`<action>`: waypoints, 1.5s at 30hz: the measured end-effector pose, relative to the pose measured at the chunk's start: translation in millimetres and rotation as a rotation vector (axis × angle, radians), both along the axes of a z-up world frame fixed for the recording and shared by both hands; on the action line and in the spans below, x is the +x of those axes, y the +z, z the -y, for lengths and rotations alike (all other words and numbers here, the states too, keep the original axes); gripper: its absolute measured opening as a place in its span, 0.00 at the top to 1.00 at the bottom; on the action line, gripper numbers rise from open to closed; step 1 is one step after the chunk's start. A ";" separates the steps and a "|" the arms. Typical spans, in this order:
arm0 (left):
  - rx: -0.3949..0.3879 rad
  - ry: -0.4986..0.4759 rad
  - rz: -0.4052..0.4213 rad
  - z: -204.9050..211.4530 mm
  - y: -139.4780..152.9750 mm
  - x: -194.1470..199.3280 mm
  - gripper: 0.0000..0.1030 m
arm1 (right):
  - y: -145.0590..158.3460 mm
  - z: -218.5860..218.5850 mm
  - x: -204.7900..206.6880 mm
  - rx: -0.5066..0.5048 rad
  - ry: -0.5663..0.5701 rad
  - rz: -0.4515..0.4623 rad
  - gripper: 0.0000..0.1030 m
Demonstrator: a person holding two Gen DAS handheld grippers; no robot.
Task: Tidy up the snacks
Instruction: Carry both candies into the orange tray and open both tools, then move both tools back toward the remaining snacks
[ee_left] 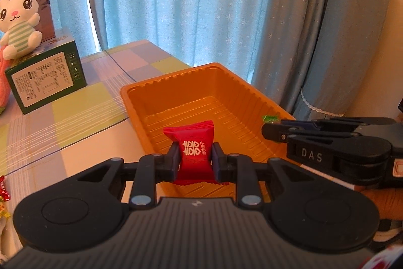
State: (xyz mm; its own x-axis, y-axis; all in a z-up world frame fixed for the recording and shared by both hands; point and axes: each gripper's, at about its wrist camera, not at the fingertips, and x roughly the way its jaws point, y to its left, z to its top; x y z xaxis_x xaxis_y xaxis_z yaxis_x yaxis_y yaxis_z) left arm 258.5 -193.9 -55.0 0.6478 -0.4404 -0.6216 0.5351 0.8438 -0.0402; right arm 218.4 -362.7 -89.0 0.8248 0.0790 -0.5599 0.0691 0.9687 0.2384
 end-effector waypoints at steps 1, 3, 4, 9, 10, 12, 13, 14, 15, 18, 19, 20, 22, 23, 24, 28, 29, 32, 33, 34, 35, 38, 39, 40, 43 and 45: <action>-0.006 0.001 0.000 2.2 -1.7 1.3 0.72 | -0.3 -0.7 1.3 0.001 -0.001 -0.003 0.80; -0.007 0.011 -0.010 2.3 -3.6 3.1 0.56 | -1.2 -0.4 2.2 0.003 -0.002 -0.008 0.80; -0.007 0.013 -0.010 0.9 -3.8 2.8 0.56 | -1.6 0.2 2.3 0.006 -0.002 -0.010 0.80; -0.003 0.057 -0.013 -14.9 -2.4 -2.1 0.56 | -2.2 1.4 3.8 0.026 -0.001 -0.013 0.79; -0.005 0.066 -0.013 -18.8 -2.0 -3.0 0.56 | -1.7 0.7 3.8 0.028 0.003 -0.010 0.79; -0.014 0.089 -0.017 -26.7 -0.8 -4.9 0.56 | -1.2 -1.0 3.6 0.030 0.009 -0.004 0.79; -0.019 0.097 -0.019 -30.2 -0.1 -5.6 0.56 | -1.0 -1.6 3.6 0.033 0.012 -0.001 0.79; -0.024 0.105 -0.019 -33.5 1.0 -7.1 0.56 | -0.7 -2.1 3.7 0.036 0.015 0.002 0.79; -0.026 0.113 -0.021 -36.4 1.7 -7.9 0.56 | -0.4 -2.3 3.7 0.046 0.022 0.010 0.79; -0.023 0.136 -0.021 -43.8 2.1 -11.1 0.49 | -0.4 -6.1 6.0 0.039 0.047 0.003 0.74; -0.023 0.145 -0.021 -46.3 2.0 -12.5 0.44 | -0.6 -7.0 5.8 0.032 0.043 0.001 0.67; -0.024 0.153 -0.021 -49.1 1.9 -14.5 0.41 | -0.5 -6.3 4.6 0.032 0.036 0.008 0.49; -0.032 0.166 -0.019 -55.1 2.2 -18.6 0.40 | 1.7 -3.4 0.2 0.042 0.016 0.038 0.40; -0.034 0.174 -0.020 -58.3 3.0 -21.8 0.39 | 2.8 -2.0 -1.5 0.046 0.008 0.046 0.40; -0.034 0.181 -0.021 -61.0 3.6 -24.2 0.39 | 3.8 -0.7 -3.0 0.050 0.001 0.051 0.40; -0.045 0.218 -0.024 -75.1 7.1 -39.2 0.36 | 9.2 -1.5 -11.3 0.061 -0.004 0.063 0.40; -0.048 0.225 -0.026 -79.1 8.1 -43.4 0.36 | 11.9 -3.7 -14.5 0.057 -0.003 0.069 0.40; -0.049 0.243 -0.024 -88.8 11.8 -57.0 0.35 | 19.7 -14.6 -26.8 0.045 0.010 0.079 0.40; -0.048 0.249 -0.023 -91.9 13.1 -61.3 0.35 | 21.9 -18.5 -31.8 0.038 0.012 0.077 0.40; -0.048 0.255 -0.023 -95.1 14.7 -66.1 0.35 | 24.0 -22.6 -37.0 0.033 0.013 0.075 0.40; -0.049 0.259 -0.022 -98.1 16.0 -70.2 0.34 | 25.8 -26.2 -42.4 0.033 0.013 0.072 0.40; -0.049 0.273 -0.014 -108.4 21.4 -86.2 0.33 | 31.0 -36.6 -58.1 0.040 0.014 0.059 0.40; -0.050 0.279 -0.010 -111.5 23.3 -91.0 0.32 | 32.5 -40.5 -64.2 0.041 0.017 0.053 0.40; -0.052 0.283 -0.008 -114.8 25.5 -96.5 0.31 | 34.0 -44.1 -69.6 0.042 0.019 0.047 0.40; -0.058 0.301 -0.004 -125.6 30.9 -112.0 0.29 | 36.6 -55.8 -85.6 0.052 0.029 0.018 0.40; -0.066 0.312 -0.004 -133.1 33.7 -121.6 0.28 | 38.1 -65.1 -96.0 0.052 0.041 0.003 0.40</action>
